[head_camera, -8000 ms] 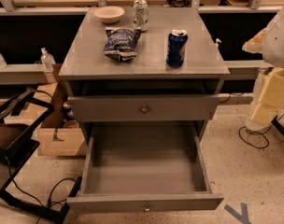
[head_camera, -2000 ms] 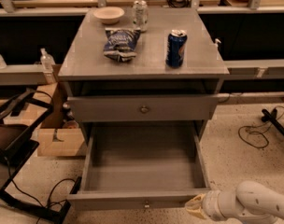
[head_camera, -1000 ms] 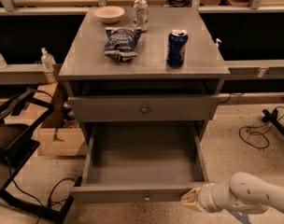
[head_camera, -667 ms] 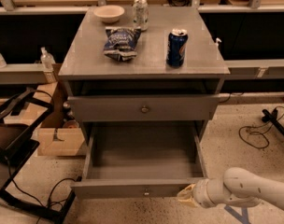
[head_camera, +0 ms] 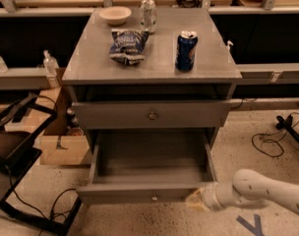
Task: Close middle drawer
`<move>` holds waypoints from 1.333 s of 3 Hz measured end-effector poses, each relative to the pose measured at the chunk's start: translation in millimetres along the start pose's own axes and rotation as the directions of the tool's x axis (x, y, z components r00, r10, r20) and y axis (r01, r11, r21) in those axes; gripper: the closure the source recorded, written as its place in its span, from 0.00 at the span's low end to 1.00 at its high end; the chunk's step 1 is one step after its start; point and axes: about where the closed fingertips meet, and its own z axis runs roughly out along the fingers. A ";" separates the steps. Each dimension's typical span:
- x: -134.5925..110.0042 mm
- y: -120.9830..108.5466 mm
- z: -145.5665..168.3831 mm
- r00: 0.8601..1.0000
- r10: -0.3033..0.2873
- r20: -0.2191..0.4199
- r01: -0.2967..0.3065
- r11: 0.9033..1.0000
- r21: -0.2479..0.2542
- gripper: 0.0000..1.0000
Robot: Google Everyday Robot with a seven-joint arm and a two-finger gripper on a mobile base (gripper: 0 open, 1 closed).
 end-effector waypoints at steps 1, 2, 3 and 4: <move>1.2 3.6 -0.6 1.000 0.000 0.000 0.000 1.000 0.000 1.00; -12.4 -30.5 1.9 1.000 -0.017 0.000 0.017 1.000 0.003 1.00; -15.3 -36.4 2.3 1.000 -0.020 -0.001 0.020 1.000 0.001 1.00; -29.5 -78.2 7.0 1.000 -0.028 -0.005 0.028 1.000 -0.003 1.00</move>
Offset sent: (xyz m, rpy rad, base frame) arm 0.2539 -0.0065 0.0296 -0.0320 -0.0958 0.0712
